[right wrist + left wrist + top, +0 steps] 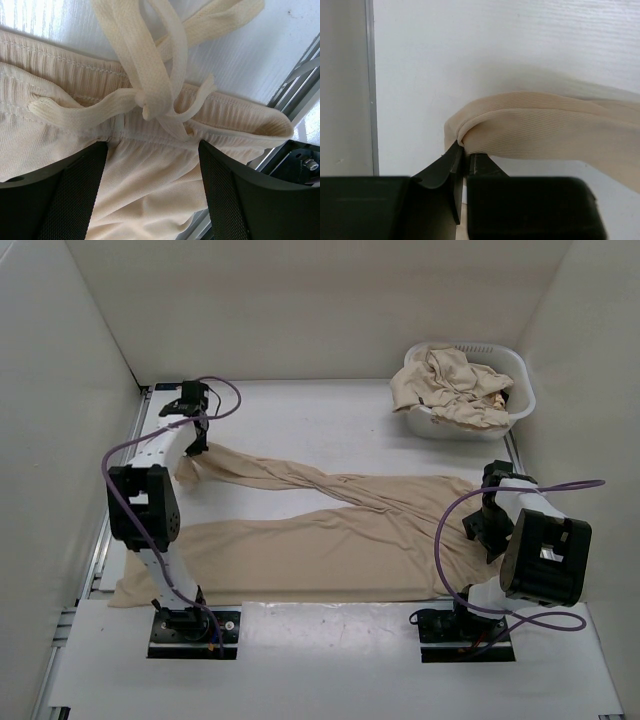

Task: Fold and stack the trousers
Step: Flatten the trousers out

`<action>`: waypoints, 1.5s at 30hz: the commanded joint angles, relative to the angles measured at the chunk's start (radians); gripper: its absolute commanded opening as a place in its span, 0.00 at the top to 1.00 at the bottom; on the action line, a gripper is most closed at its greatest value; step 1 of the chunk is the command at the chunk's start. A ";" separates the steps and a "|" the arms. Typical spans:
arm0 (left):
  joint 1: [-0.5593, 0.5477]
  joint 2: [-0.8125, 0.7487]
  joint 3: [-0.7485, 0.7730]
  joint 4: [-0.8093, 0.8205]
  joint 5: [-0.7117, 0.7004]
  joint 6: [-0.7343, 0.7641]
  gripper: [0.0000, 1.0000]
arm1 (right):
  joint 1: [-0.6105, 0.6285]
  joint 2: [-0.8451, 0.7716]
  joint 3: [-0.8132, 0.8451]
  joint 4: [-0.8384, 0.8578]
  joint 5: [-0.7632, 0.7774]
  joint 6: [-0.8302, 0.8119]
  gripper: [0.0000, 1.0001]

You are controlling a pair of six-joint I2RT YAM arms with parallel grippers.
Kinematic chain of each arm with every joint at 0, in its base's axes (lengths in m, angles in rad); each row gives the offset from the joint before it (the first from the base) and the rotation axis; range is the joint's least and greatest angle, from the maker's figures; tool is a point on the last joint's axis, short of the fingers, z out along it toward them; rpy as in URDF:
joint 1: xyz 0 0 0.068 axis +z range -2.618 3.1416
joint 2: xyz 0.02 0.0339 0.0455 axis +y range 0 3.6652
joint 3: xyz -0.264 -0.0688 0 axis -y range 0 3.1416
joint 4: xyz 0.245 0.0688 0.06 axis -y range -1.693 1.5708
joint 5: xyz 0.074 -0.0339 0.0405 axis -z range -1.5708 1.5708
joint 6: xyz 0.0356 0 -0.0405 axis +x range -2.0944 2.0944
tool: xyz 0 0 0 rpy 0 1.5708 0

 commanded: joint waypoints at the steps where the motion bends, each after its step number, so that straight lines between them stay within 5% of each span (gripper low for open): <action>1: -0.006 -0.126 -0.092 0.030 -0.005 0.000 0.82 | -0.007 0.041 -0.057 0.042 0.037 0.014 0.21; 6: 0.060 -0.215 -0.273 0.030 0.025 0.000 0.78 | -0.007 0.009 -0.028 0.017 0.037 -0.018 0.21; 14: 0.073 -0.451 -0.549 0.021 0.192 0.000 0.69 | -0.007 -0.105 0.237 -0.004 0.000 -0.091 0.23; 25: 0.158 -0.367 -0.472 -0.058 0.217 0.000 0.60 | 0.027 0.179 0.294 0.316 -0.129 0.046 0.30; 30: 0.189 -0.345 -0.446 -0.079 0.228 0.000 0.60 | 0.045 0.318 0.332 0.329 -0.110 0.100 0.27; 31: 0.213 -0.326 -0.436 -0.079 0.228 0.000 0.68 | 0.045 0.405 0.382 0.289 -0.086 0.110 0.43; 33: 0.214 -0.325 -0.422 -0.079 0.228 0.000 0.72 | 0.045 0.426 0.400 0.237 -0.086 0.110 0.53; 35: 0.238 -0.284 -0.390 -0.079 0.228 0.000 0.86 | 0.045 0.452 0.412 0.185 -0.074 0.147 0.95; 36: 0.238 -0.267 -0.338 -0.070 0.218 0.000 0.86 | 0.045 0.452 0.412 0.169 -0.074 0.147 1.00; 45: 0.214 -0.071 0.217 -0.104 0.175 0.000 0.86 | 0.036 0.270 0.348 0.168 0.020 0.092 1.00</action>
